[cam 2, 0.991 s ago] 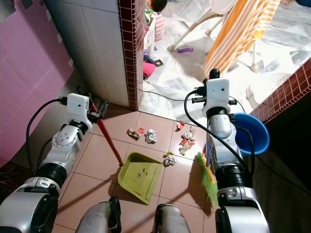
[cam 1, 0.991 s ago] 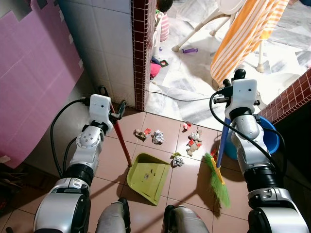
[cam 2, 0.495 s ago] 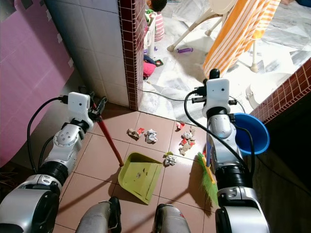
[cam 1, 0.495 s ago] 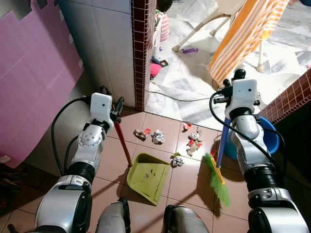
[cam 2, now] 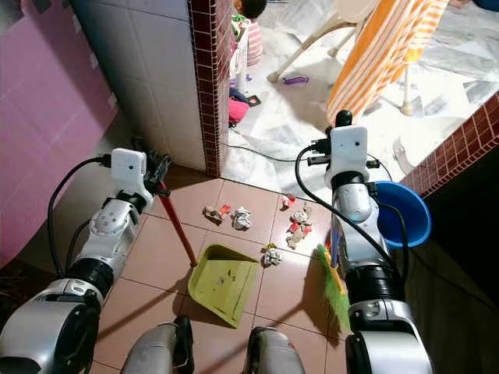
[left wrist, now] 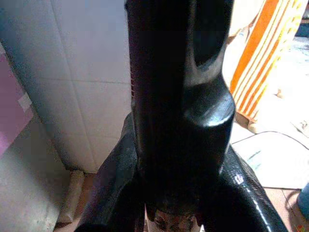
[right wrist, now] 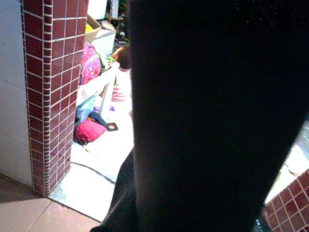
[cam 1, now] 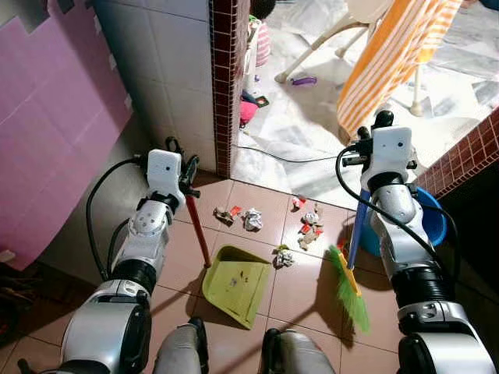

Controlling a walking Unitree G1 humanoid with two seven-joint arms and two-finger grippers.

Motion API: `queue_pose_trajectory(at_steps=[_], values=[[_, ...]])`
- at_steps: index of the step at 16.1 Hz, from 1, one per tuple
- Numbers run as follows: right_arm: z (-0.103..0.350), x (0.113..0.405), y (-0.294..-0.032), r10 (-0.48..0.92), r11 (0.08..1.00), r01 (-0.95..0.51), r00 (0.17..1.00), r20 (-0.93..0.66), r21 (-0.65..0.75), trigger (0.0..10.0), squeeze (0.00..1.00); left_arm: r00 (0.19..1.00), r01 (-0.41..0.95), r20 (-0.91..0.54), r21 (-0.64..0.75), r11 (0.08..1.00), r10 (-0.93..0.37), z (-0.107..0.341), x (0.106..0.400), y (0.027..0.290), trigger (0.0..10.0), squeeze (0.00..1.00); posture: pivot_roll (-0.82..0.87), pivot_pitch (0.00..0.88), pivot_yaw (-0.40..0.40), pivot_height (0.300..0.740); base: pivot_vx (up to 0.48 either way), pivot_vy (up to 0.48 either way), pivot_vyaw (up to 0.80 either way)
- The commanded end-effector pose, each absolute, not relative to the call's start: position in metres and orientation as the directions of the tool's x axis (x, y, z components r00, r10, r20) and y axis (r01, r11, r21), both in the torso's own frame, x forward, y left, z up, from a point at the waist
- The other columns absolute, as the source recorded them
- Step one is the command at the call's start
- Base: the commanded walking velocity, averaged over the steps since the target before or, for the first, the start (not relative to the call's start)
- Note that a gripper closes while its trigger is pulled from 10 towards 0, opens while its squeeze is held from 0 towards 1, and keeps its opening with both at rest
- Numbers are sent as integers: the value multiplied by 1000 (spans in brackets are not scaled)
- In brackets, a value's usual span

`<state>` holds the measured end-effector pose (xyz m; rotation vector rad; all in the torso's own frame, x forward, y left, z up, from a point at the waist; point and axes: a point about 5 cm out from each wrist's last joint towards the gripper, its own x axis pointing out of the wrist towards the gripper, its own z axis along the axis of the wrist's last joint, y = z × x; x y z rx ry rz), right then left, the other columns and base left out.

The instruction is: Sweep floor

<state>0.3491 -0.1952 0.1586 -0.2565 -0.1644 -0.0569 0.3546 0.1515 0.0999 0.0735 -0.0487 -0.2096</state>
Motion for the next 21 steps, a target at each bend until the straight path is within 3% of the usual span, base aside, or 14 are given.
queue_pose_trajectory(at_steps=[1,12,17,18,19,21], values=[[161,349,-199,-33,958,80,985,170,-277,10000,0,978,203,26,120,972,-208,98,354,154,0,0,-116,187,-54,740,0,0,0],[164,359,-189,-18,964,65,984,179,-259,10000,0,977,194,63,136,972,-204,105,356,150,0,0,-83,136,-47,740,0,0,0],[158,361,-177,3,974,37,984,175,-223,10000,0,985,89,133,136,987,-107,109,349,152,0,0,-29,110,-47,740,0,0,0],[157,362,-175,5,976,33,985,173,-215,10000,0,989,55,129,129,990,-72,107,348,155,2627,0,-21,106,-46,740,0,0,0],[156,362,-172,14,979,22,985,174,-203,10000,0,992,7,124,122,993,-23,105,345,158,10000,0,-12,100,-43,740,0,0,0],[155,362,-166,34,984,-2,984,177,-178,10000,0,988,-67,145,124,990,49,104,339,162,10000,0,0,91,-33,740,0,0,0]])
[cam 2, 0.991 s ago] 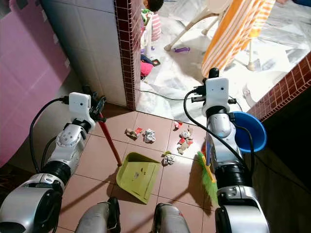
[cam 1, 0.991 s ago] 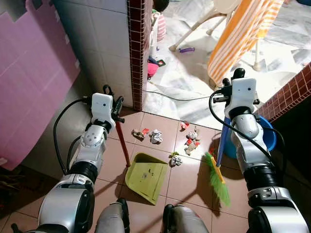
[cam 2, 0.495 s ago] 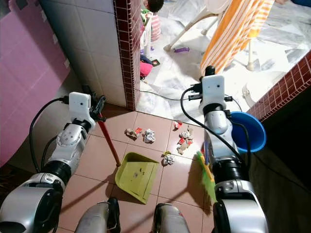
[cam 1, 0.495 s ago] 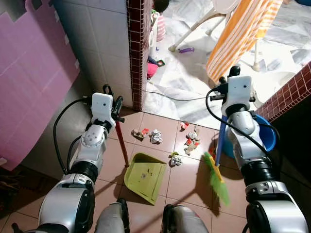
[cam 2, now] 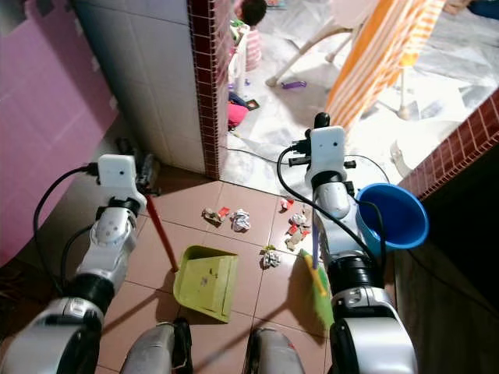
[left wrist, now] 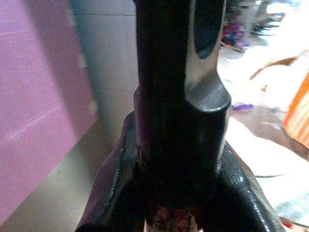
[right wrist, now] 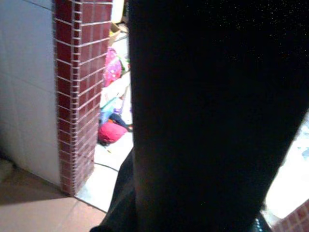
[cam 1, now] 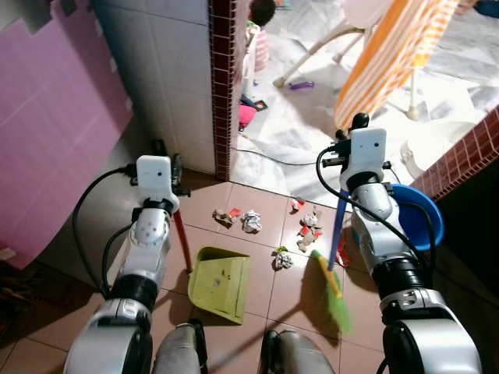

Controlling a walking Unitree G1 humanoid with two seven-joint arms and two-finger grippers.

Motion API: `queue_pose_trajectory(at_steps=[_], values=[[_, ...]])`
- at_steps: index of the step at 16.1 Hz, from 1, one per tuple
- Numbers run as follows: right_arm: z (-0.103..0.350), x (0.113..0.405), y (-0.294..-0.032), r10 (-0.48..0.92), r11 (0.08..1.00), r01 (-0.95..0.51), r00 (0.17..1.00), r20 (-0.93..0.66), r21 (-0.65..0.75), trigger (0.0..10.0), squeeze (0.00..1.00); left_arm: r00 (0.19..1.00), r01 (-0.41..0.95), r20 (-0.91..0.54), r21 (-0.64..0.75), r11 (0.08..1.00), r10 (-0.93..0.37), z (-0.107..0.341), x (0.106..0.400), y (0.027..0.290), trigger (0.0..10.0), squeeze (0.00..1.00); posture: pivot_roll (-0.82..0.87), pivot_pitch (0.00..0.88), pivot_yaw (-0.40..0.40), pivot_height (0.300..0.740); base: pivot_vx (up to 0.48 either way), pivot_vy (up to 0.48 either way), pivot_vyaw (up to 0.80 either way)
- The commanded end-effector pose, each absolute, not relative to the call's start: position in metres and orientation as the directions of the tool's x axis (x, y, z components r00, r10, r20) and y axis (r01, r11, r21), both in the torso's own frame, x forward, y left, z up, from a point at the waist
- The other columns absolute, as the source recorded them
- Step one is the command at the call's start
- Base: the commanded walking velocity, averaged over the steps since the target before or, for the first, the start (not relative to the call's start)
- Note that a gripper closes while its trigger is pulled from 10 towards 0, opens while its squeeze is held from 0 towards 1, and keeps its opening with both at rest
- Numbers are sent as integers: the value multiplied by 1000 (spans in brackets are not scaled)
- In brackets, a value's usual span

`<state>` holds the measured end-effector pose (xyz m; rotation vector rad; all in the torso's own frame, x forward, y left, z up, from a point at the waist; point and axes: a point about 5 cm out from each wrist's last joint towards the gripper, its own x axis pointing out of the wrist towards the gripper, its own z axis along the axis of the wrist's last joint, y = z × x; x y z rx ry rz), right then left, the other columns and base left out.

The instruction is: Sweep floor

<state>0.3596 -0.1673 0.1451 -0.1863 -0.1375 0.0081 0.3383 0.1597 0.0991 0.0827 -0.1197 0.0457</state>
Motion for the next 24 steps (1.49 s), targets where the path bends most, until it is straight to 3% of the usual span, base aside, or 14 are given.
queue_pose_trajectory(at_steps=[1,8,11,14,15,16,17,18,22,23,24], values=[[153,362,-164,38,984,-6,983,177,-176,10000,0,988,-73,142,83,994,61,102,334,162,10000,0,6,85,-29,740,0,0,0],[150,361,-157,59,987,-29,982,180,-161,10000,0,994,-79,86,116,990,69,85,308,153,10000,0,5,73,-29,740,0,0,0],[150,362,-156,68,986,-40,982,177,-161,10000,0,995,-71,82,78,994,64,87,308,154,10000,0,7,78,-39,740,0,0,0],[149,361,-154,77,986,-48,981,176,-159,10000,0,995,-81,65,134,988,73,87,305,152,10000,0,10,84,-43,740,0,0,0],[148,361,-154,79,986,-51,981,175,-158,10000,0,996,-86,40,106,991,82,84,305,155,9216,0,14,87,-45,740,0,0,0],[148,361,-153,80,986,-53,981,174,-157,10000,0,997,-76,28,87,993,73,83,304,155,6314,0,14,87,-45,740,0,0,0],[148,361,-152,82,986,-55,981,173,-156,10000,0,998,-62,33,84,995,60,83,304,154,1725,0,14,89,-47,740,0,0,0],[148,361,-152,84,986,-57,981,173,-155,10000,0,998,-42,44,85,995,38,85,303,152,0,0,14,89,-47,740,0,0,0],[148,361,-153,87,986,-60,981,172,-156,10000,0,997,-11,73,92,996,4,89,300,148,0,0,15,93,-43,740,0,0,0],[147,361,-152,88,986,-61,981,172,-156,10000,0,998,-6,70,104,995,-2,89,301,147,3490,0,18,93,-43,740,0,0,0],[147,361,-152,91,986,-65,981,172,-154,10000,0,998,0,59,128,992,-7,89,301,145,10000,0,21,91,-43,740,0,0,0]])
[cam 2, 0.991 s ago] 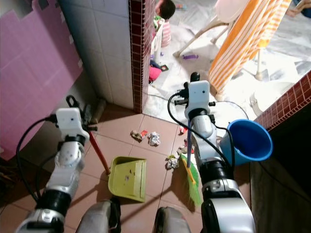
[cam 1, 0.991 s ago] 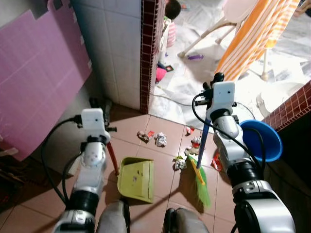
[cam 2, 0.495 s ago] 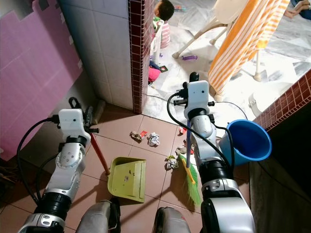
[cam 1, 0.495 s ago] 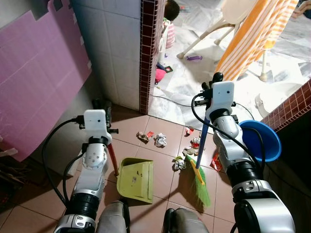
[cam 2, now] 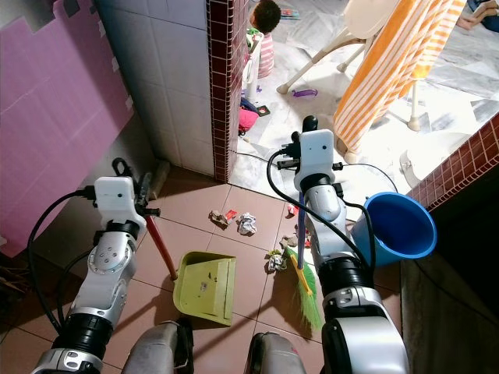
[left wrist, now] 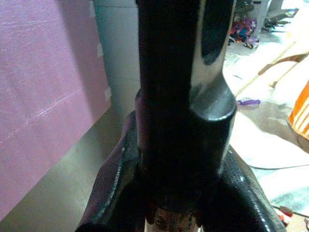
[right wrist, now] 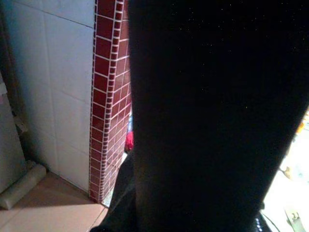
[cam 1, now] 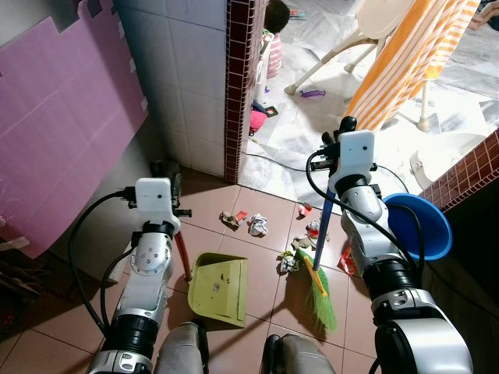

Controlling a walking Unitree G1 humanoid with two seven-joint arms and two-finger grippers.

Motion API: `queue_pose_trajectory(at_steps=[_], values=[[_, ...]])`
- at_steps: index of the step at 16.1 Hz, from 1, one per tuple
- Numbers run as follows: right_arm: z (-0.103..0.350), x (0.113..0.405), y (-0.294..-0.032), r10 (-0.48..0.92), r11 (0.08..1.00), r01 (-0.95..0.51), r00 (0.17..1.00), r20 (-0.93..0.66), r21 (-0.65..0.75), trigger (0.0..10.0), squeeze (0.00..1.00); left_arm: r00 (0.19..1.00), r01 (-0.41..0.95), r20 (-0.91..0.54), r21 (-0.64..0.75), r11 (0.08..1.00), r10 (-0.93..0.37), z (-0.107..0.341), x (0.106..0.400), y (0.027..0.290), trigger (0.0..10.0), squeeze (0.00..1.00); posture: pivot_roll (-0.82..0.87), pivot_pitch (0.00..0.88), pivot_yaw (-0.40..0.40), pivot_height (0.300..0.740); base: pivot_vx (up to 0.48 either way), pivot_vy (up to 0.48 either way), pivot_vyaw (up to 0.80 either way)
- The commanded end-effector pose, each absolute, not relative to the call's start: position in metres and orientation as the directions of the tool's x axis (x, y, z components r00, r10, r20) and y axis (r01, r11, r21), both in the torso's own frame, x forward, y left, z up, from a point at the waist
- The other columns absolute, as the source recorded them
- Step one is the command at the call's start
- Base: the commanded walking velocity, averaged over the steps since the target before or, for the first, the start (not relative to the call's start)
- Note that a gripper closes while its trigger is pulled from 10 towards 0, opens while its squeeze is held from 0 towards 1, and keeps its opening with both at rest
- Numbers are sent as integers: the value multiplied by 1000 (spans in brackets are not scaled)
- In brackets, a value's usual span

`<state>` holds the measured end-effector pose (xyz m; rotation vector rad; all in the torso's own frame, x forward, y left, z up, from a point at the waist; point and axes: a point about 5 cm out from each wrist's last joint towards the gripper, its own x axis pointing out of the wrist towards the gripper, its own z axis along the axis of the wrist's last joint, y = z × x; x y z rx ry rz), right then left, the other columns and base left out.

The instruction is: Sweep floor

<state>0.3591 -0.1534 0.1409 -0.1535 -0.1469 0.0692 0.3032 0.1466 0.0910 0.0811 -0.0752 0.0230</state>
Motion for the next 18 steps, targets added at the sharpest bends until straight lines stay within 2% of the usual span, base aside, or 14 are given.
queue_pose_trajectory(at_steps=[1,3,5,7,9,12,15,18], values=[[147,361,-150,95,986,-69,980,173,-152,10000,0,998,-4,55,142,990,-4,90,303,145,10000,0,24,88,-43,740,0,0,0],[149,361,-149,102,986,-76,979,177,-150,10000,0,998,-9,70,96,995,2,100,305,147,10000,0,39,90,-61,740,0,0,0],[152,359,-151,104,983,-74,979,174,-171,10000,0,991,33,126,146,989,-52,119,305,144,10000,0,73,92,-106,740,0,0,0],[150,356,-150,103,978,-70,982,161,-195,10000,0,986,20,157,187,982,-50,131,305,152,10000,0,47,80,-133,740,0,0,0],[149,355,-146,100,980,-68,981,165,-187,10000,0,988,4,152,196,981,-34,132,304,154,10000,0,47,88,-86,740,0,0,0],[149,353,-152,54,987,-24,980,189,-158,10000,0,989,-5,150,117,993,-13,131,297,154,10000,0,44,79,-23,740,0,0,0],[148,349,-160,18,987,13,981,192,-160,10000,0,988,-17,152,154,988,-7,138,300,155,10000,0,45,77,-7,740,0,0,0],[149,341,-167,-3,985,36,981,192,-168,10000,0,987,-45,159,124,991,24,146,297,156,10000,0,34,109,2,740,0,0,0]])
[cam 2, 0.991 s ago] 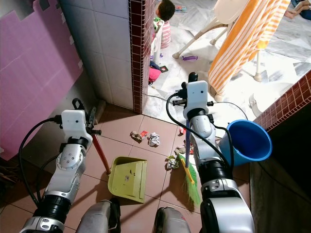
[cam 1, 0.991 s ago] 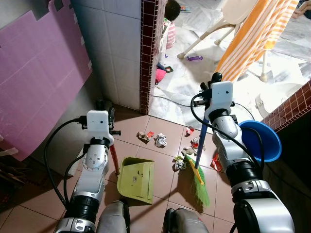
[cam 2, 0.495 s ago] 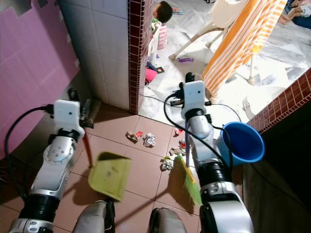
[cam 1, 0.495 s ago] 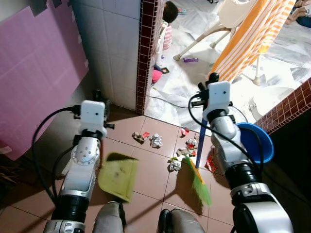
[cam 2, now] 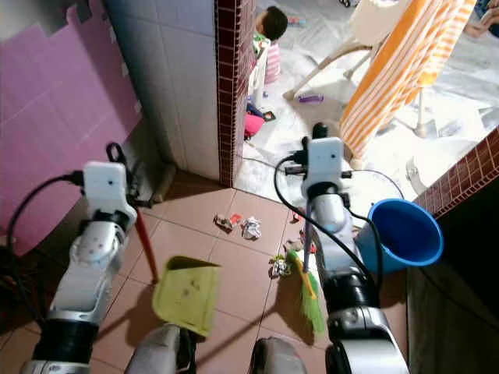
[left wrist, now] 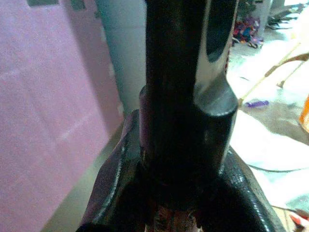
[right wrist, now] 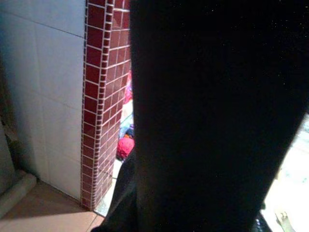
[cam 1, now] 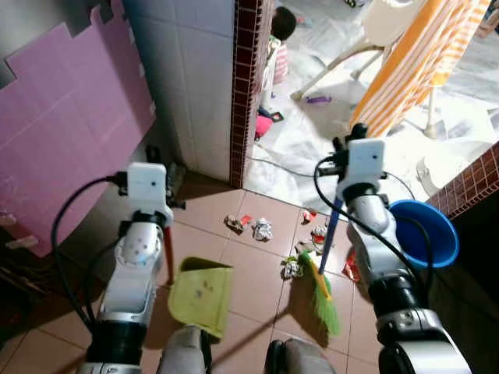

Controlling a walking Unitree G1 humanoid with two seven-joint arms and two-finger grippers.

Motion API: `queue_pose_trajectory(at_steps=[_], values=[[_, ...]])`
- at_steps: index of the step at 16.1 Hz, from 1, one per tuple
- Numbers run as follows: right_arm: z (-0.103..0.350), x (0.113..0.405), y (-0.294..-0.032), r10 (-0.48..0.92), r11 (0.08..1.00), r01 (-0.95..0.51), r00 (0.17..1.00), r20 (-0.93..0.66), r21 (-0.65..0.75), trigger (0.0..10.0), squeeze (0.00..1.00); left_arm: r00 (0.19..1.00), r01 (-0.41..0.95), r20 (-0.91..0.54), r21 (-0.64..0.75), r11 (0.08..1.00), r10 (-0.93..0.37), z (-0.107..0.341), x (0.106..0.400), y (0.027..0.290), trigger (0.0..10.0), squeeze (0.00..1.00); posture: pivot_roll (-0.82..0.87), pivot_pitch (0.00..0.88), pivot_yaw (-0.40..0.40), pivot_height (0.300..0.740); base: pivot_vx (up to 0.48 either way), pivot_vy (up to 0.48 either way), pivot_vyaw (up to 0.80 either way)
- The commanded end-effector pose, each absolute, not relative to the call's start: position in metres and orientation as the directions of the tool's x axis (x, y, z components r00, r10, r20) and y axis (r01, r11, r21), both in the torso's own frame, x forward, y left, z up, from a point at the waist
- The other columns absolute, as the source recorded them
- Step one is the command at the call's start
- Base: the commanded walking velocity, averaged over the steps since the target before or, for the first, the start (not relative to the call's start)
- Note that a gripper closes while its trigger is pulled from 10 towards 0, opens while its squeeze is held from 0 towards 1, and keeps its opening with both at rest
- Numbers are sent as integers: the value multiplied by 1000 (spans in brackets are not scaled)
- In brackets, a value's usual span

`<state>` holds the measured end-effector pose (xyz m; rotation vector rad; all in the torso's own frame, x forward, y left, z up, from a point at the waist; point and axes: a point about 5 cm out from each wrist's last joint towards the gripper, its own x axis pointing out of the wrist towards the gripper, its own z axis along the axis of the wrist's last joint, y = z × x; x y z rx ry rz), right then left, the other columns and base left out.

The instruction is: Sweep floor

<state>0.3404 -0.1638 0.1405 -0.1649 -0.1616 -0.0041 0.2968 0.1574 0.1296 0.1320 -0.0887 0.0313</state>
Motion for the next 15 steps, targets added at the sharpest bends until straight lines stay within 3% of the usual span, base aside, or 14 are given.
queue_pose_trajectory(at_steps=[1,7,8,15], values=[[145,338,-169,-22,984,52,985,173,-172,10000,0,991,-29,135,138,990,10,138,292,154,10000,0,27,119,3,740,0,0,0],[139,329,-186,-218,953,238,969,120,-189,10000,0,1000,9,28,66,998,-11,120,283,149,10000,0,0,111,30,740,0,0,0],[139,328,-182,-182,974,195,977,115,-115,10000,0,999,24,28,70,997,-26,122,285,147,10000,0,-2,110,27,740,0,0,0],[129,320,-173,-148,988,150,987,61,-34,10000,0,997,70,23,54,996,-72,121,281,138,10000,0,8,107,22,740,0,0,-79]])
